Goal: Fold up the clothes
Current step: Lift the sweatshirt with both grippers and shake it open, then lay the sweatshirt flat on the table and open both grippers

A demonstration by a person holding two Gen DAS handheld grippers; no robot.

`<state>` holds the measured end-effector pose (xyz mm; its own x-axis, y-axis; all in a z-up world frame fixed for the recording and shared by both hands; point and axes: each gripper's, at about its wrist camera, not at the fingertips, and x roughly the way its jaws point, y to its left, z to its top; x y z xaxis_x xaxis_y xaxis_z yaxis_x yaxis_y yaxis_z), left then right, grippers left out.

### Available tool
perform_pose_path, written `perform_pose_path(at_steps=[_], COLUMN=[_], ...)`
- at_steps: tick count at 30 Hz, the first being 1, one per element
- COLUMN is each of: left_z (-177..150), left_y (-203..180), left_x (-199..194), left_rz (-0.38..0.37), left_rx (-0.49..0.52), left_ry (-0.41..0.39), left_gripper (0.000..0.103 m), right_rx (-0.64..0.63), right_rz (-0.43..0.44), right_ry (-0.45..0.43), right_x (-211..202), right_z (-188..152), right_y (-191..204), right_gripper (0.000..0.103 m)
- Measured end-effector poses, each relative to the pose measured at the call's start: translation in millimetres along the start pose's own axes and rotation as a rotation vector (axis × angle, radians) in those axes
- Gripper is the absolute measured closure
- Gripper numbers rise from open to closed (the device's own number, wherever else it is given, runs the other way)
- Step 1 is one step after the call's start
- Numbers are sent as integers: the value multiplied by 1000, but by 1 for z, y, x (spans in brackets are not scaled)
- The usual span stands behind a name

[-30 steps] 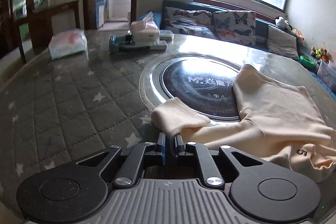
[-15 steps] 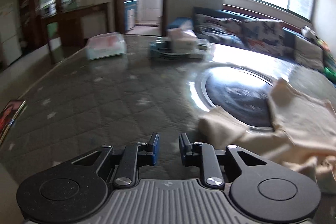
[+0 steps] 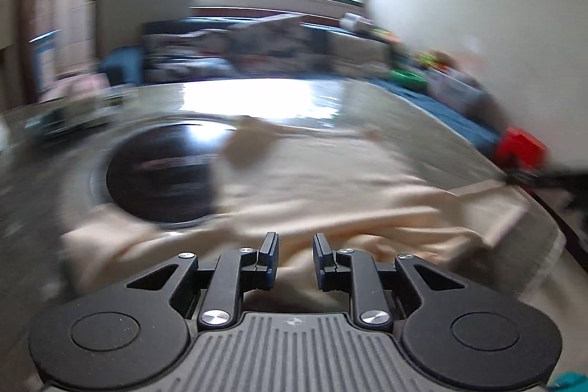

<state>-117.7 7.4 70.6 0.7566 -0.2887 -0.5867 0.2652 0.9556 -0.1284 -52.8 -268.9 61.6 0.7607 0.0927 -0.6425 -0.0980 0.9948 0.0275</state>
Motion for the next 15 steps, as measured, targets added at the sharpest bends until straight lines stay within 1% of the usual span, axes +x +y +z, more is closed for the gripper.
perform_pose_path(at_steps=[2,4,7,9,10,12,13,15], left_z=[0,-2,-6,-9,-11,-13,-15,-17], left_y=[-19,-34,-43,-44,-44,-44,-44,-44], left_x=[11,20,32,38,43,50,52,54], left_rz=[-28,-40,-47,-53,-45,-27,-19,-24], left_rx=[67,132,192,205,209,224,229,232], left_ry=[8,18,39,60,70,84,89,92], left_gripper=[74,73,73,73,73,74,74,81], right_rx=[-81,-146,-210,-252,-269,-308,-324,-365], right_rz=[109,183,293,367,402,453,460,479], right_ry=[0,-1,23,39,55,87,96,124], right_x=[2,5,8,11,12,16,18,21], right_z=[6,10,13,15,15,11,9,3], right_y=[33,60,91,111,120,136,142,154], right_gripper=[82,82,82,82,82,82,82,82])
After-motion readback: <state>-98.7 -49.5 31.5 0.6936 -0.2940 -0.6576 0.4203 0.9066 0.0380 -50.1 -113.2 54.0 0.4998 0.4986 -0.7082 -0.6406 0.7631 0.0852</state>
